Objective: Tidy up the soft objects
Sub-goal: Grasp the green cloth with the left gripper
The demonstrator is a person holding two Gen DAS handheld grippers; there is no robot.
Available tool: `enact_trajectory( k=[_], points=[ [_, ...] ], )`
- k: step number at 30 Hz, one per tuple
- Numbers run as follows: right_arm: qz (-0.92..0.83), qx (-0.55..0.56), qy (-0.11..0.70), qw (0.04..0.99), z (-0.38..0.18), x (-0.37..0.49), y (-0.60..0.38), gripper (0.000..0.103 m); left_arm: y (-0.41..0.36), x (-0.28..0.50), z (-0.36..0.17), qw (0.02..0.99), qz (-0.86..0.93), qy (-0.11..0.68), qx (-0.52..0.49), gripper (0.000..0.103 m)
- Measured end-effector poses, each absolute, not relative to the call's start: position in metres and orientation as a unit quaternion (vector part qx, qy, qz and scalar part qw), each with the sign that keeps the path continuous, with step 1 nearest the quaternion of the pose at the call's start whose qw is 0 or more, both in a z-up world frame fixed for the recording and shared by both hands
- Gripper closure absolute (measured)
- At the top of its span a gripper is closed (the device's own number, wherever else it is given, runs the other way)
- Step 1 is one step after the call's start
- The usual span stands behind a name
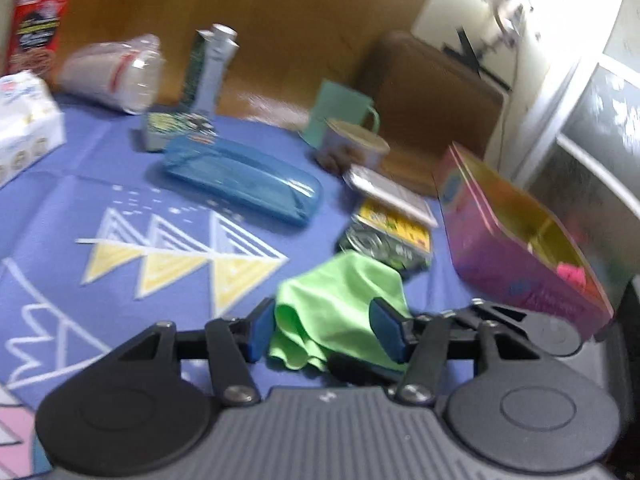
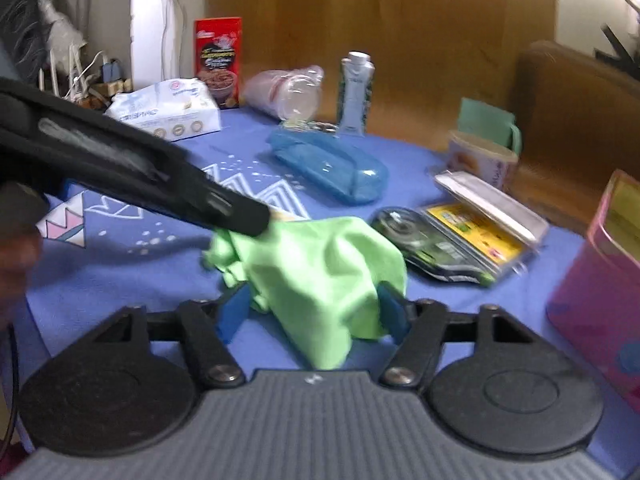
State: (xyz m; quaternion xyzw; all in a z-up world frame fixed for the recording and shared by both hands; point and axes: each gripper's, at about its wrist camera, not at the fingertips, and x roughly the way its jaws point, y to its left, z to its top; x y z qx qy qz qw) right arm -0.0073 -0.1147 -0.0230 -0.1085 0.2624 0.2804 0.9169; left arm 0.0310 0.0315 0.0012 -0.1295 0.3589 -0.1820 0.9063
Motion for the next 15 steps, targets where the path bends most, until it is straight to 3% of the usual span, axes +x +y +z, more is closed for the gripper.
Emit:
enact_trajectory(
  k=[1,2,4,15],
  points=[
    [0.292,-0.11,0.262,0.913,-0.022,-0.009,-0.111,0.077,0.027,0.033,-0.002,0.905,-0.179,0.363,-0.129,0.051],
    [0.298,-0.109,0.261,0.912,-0.022,-0.011,-0.108,0.083,0.024,0.029,-0.002,0.908,-0.176,0.357,-0.127,0.052],
    [0.291,-0.125,0.247,0.916,-0.025,-0.019,-0.104,0.099,0.018,0.029,-0.001,0.897,-0.209,0.367,-0.131,0.068],
    [0.196,-0.131,0.106,0.966,-0.001,-0.059,-0.144,0.099,-0.052,0.023,0.059,0.911,-0.284,0.289,-0.082,0.073]
  ],
)
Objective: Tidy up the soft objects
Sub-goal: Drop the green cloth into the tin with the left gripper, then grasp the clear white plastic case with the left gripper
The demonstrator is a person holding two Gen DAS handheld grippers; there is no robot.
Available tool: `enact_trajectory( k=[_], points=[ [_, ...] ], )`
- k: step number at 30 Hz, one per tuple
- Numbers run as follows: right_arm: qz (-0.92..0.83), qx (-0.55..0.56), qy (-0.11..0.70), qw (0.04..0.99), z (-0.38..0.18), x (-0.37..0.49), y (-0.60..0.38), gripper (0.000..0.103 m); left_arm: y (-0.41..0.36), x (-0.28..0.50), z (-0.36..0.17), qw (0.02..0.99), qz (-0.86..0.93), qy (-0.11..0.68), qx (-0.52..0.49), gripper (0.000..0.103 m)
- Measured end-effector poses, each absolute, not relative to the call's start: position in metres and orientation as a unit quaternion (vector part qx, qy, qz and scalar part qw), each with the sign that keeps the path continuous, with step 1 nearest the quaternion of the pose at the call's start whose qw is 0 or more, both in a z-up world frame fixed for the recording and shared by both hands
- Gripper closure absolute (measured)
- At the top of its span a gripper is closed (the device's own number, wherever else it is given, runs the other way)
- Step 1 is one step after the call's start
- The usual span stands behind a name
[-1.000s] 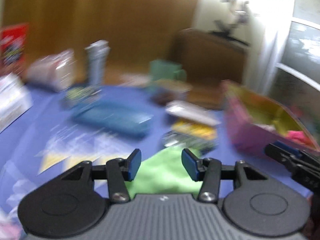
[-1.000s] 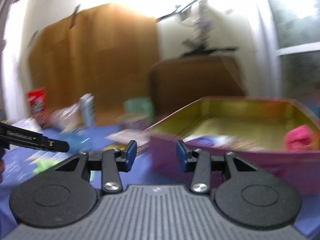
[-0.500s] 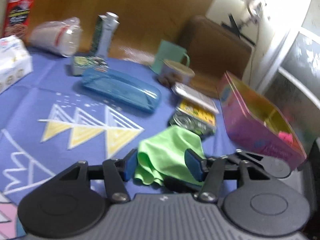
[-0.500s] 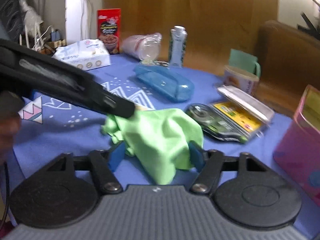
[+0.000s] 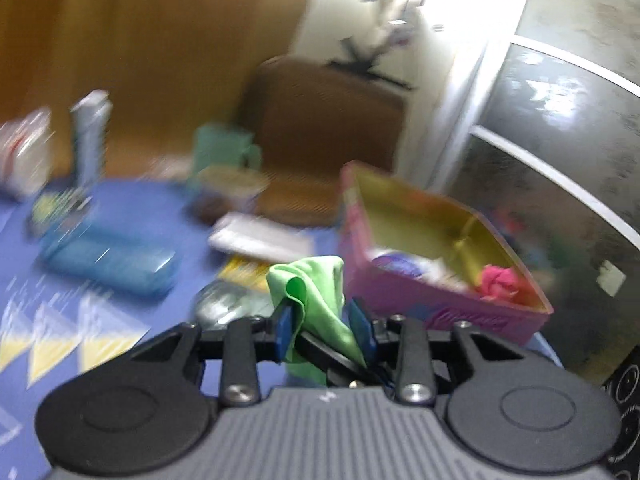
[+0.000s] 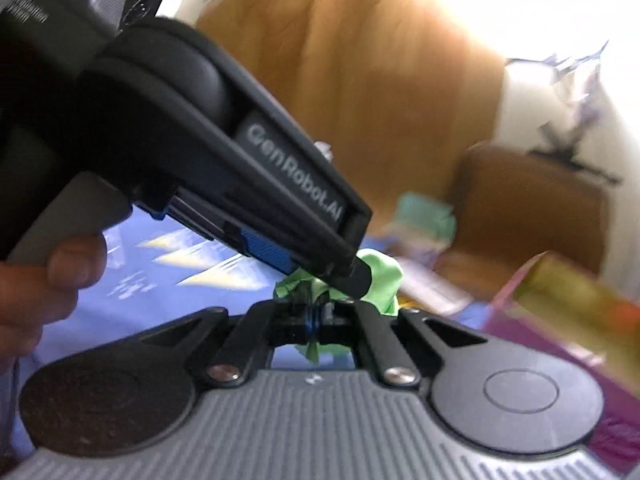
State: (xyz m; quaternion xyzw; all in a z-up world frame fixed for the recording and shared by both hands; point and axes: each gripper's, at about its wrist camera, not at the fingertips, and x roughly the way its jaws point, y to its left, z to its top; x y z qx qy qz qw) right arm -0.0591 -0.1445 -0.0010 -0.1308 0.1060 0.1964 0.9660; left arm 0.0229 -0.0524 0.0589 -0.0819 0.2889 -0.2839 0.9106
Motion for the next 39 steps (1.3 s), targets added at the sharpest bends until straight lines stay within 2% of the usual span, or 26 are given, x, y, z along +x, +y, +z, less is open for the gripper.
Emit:
enact_trajectory(
  k=[8,17,18,20,21,22,25,28,32,35,37,39],
  points=[
    [0.053,-0.104,0.048,0.992,0.016,-0.058,-0.227,0.099,-0.165,0.039,0.081,0.894,-0.37,0.251,-0.022,0.073],
    [-0.086,-0.054,0.08,0.992,0.008,-0.043,-0.321,0.096,-0.245,0.045,0.064,0.886,-0.389,0.25,0.026,0.066],
    [-0.102,-0.051,0.089,0.99,0.006,-0.04,-0.329,0.093,-0.246,0.045,0.061,0.887,-0.385,0.252,0.027,0.063],
    [-0.127,-0.041,0.104,0.986,0.001,-0.037,-0.342,0.063,-0.241,0.047,0.057,0.891,-0.375,0.256,0.023,0.057],
    [-0.135,-0.031,0.103,0.985,0.0,-0.039,-0.349,0.039,-0.235,0.048,0.056,0.893,-0.368,0.258,0.02,0.055],
    [-0.141,-0.022,0.1,0.985,0.0,-0.037,-0.354,0.029,-0.227,0.048,0.055,0.896,-0.36,0.259,0.014,0.054],
    [-0.157,-0.002,0.083,0.984,0.001,-0.037,-0.358,0.022,-0.192,0.047,0.053,0.905,-0.338,0.26,-0.007,0.054],
    [-0.148,0.017,0.06,0.987,0.003,-0.045,-0.358,0.021,-0.147,0.041,0.047,0.92,-0.297,0.255,-0.018,0.049],
    [-0.112,0.022,0.039,0.993,0.006,-0.044,-0.335,0.021,-0.081,0.043,0.032,0.94,-0.211,0.266,-0.023,0.049],
    [-0.055,0.013,0.038,0.998,0.011,-0.037,-0.308,0.019,-0.029,0.048,0.019,0.954,-0.12,0.275,-0.022,0.049],
    [0.002,0.001,0.045,0.999,0.019,-0.032,-0.285,0.011,0.002,0.051,0.012,0.959,-0.065,0.276,-0.023,0.049],
    [0.073,-0.011,0.067,0.995,0.028,-0.02,-0.262,0.008,0.028,0.053,0.008,0.963,-0.021,0.269,-0.026,0.049]
  ],
)
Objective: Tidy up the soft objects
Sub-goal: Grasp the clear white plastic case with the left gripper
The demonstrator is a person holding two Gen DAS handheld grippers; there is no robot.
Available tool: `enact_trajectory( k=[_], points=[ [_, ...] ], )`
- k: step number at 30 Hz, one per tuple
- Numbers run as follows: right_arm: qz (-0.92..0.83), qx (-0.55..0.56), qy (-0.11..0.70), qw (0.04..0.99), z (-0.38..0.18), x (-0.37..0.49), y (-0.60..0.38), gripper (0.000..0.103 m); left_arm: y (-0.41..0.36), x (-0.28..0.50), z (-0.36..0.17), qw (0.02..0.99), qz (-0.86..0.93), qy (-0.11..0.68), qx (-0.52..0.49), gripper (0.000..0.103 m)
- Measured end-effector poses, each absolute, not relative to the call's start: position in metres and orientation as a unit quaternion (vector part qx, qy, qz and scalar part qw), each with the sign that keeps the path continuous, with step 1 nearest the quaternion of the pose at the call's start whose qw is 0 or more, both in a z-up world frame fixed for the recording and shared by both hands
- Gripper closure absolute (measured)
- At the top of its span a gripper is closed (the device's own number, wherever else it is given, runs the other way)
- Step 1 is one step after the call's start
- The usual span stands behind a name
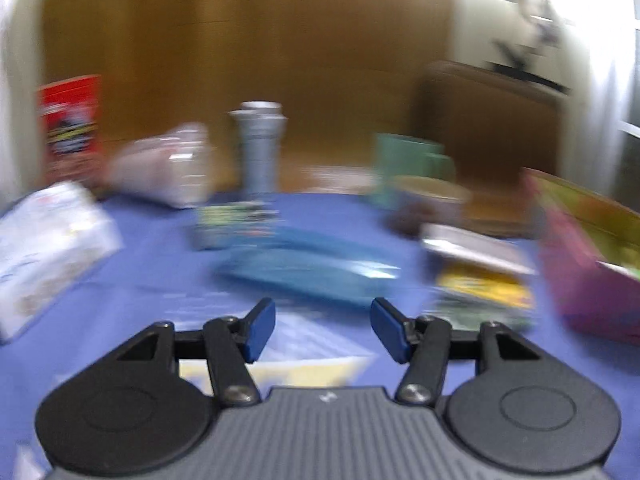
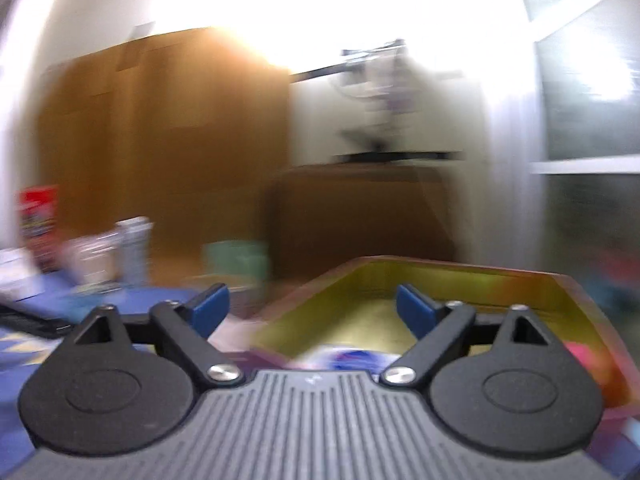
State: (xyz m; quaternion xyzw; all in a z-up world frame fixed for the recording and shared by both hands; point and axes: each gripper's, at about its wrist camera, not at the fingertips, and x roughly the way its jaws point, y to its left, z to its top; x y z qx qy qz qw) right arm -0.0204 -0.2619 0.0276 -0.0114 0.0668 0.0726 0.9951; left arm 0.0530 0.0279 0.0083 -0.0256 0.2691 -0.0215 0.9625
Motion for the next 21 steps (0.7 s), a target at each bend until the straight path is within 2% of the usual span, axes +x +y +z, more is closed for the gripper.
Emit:
enact_trajectory(
  k=[3,5,9,11,14,21],
  points=[
    [0.177,-0.048,0.137,0.973,0.047,0.023,-0.22,0.008,0.057,0.054,-0.001,0.966,0.033,0.255,-0.033,0.049],
    [0.207,-0.072,0.195,0.956,0.062,0.068,-0.199,0.008,0.074,0.056,-0.002,0.961,0.028,0.265,-0.079,0.049],
    [0.188,-0.077,0.339,0.919,0.069,0.174,-0.171,0.008,0.077,0.05,0.001,0.967,0.015,0.243,-0.081,0.048],
    [0.177,-0.076,0.394,0.899,0.06,0.208,-0.163,0.008,0.075,0.046,0.004,0.971,0.009,0.228,-0.071,0.044],
    [0.149,-0.074,0.445,0.88,0.043,0.235,-0.157,0.008,0.07,0.043,0.005,0.973,-0.001,0.22,-0.066,0.04],
    [0.163,-0.02,0.51,0.844,0.009,0.235,-0.145,0.007,0.074,0.044,0.005,0.972,-0.006,0.221,-0.085,0.039]
  ],
)
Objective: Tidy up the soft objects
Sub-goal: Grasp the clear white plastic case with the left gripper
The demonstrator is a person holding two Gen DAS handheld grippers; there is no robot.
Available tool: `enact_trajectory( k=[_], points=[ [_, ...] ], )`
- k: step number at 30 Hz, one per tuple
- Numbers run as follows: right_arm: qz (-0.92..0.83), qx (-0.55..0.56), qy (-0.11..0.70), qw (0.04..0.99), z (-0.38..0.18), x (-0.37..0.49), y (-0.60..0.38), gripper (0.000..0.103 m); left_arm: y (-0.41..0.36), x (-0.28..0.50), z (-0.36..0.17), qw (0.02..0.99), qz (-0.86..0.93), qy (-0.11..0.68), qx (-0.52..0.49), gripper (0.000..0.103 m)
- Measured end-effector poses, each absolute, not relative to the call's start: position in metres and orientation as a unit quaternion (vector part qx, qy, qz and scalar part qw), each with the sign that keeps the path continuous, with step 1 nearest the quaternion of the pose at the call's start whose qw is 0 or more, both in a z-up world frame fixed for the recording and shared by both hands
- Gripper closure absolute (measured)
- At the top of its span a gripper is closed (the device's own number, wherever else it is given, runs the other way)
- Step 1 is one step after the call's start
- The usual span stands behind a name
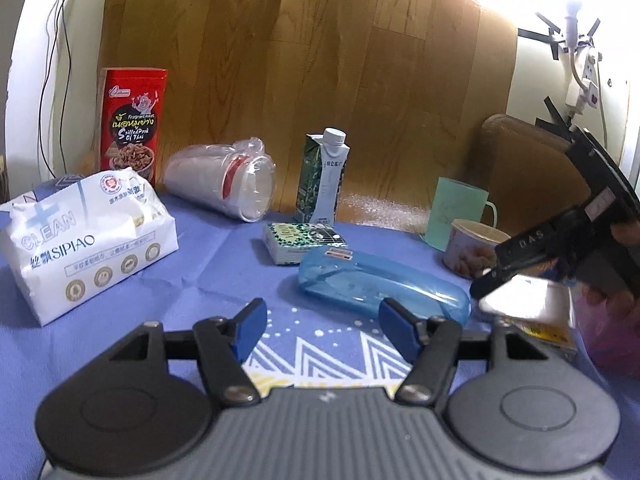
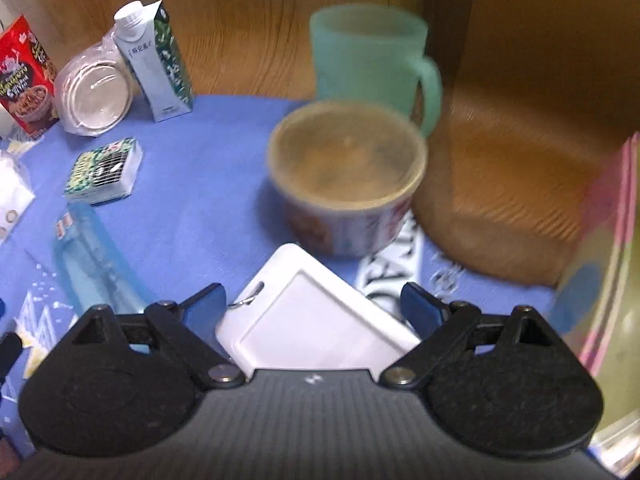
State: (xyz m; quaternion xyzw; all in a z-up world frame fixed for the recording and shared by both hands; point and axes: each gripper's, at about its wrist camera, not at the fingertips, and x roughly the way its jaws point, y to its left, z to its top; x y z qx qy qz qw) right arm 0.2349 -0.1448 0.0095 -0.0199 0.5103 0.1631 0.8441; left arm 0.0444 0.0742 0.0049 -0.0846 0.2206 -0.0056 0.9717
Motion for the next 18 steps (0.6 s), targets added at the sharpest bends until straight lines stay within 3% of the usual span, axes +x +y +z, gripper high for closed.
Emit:
enact_trajectory(
  k=[12,18],
  points=[
    [0.3,0.096,0.484,0.816,0.014,0.134,-0.127,0.011,0.085,0.041,0.005,0.969,-0.007,0.217,-0.121,0.034],
    [0.298,0.032,0.377,0.876,0.024,0.077,-0.138,0.01,0.104,0.035,0.002,0.957,-0.027,0.233,-0.172,0.035]
  ],
)
